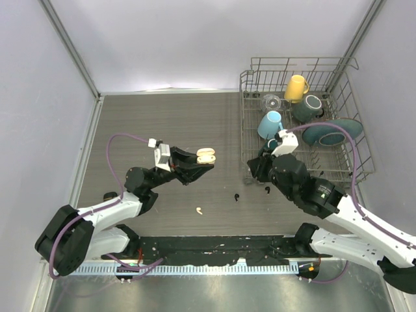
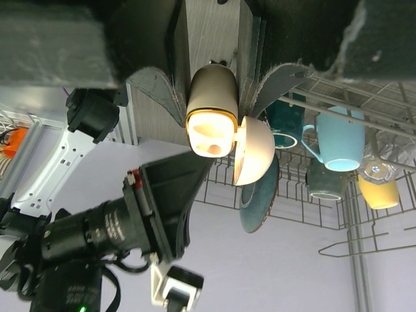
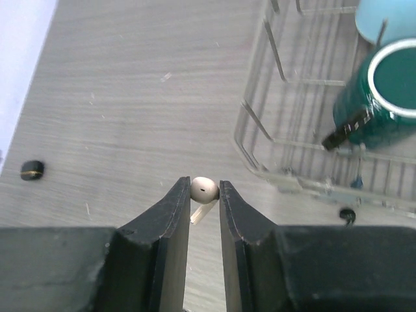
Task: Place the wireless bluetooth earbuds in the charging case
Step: Pick up the earbud from the center of the board, then place the earbud in the charging case.
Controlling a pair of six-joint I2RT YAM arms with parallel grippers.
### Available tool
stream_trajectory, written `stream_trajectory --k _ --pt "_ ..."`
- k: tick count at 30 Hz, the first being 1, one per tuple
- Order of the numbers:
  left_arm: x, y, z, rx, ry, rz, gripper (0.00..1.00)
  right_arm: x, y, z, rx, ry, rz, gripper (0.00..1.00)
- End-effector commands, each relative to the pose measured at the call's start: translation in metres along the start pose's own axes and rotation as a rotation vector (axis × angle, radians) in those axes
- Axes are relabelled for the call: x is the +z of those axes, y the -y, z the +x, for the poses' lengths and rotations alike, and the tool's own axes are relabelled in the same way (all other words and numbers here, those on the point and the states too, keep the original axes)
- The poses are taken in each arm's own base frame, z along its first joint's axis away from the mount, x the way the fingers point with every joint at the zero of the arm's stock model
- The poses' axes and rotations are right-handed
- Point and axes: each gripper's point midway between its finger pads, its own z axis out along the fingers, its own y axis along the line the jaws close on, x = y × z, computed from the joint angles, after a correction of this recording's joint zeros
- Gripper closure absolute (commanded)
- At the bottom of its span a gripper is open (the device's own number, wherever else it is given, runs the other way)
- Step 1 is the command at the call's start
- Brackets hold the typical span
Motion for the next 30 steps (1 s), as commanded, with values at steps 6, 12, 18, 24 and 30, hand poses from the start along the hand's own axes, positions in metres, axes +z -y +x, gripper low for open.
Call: stream_trajectory --k 6,12,18,24,30 --pt "0.011 -0.001 -0.037 0.127 0.139 0.02 1.0 -0.011 -0.054 -0.097 -0.125 0.355 -0.136 0.99" --pt "0.013 -0.004 -0.033 0.119 0.131 0.015 1.0 -0.011 -0.088 -0.114 -0.226 0.446 -0.197 0.99" --pt "0.015 -0.006 -0.033 0.12 0.128 0.011 1.0 -0.015 -0.123 -0.115 -0.312 0.502 -0.28 0.99" --pt "0.015 -0.01 -0.029 0.113 0.114 -0.009 1.0 -0.019 -0.14 -0.111 -0.322 0.518 -0.332 0.99" --pt "0.016 -0.016 -0.025 0.105 0.098 -0.044 1.0 -0.023 -0.149 -0.107 -0.338 0.523 -0.36 0.99"
